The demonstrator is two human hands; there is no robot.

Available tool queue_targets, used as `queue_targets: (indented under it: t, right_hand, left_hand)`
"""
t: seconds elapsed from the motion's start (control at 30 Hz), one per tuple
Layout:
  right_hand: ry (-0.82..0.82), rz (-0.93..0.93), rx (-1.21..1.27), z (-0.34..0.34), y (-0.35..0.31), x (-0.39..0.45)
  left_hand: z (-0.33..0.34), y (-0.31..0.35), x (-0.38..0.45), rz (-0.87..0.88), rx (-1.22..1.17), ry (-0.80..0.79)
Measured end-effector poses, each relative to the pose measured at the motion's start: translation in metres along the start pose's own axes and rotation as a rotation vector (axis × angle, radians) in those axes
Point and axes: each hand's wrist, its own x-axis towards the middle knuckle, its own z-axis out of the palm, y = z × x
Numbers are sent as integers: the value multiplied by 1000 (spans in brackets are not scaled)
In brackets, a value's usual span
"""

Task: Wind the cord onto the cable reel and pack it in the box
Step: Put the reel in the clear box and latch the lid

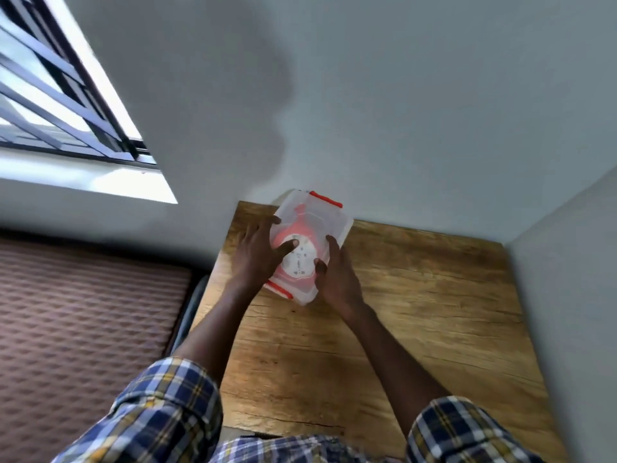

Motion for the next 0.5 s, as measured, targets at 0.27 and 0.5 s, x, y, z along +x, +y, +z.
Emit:
queue_targets:
  t: [0.27,0.5]
  right_hand:
    - [-71,-115,89,48,-37,42]
    - [-79,-83,65,48,-37,62]
  left_hand:
    - [-30,-53,7,-128,-166,62]
    - [-24,-58,23,-204,-282,51]
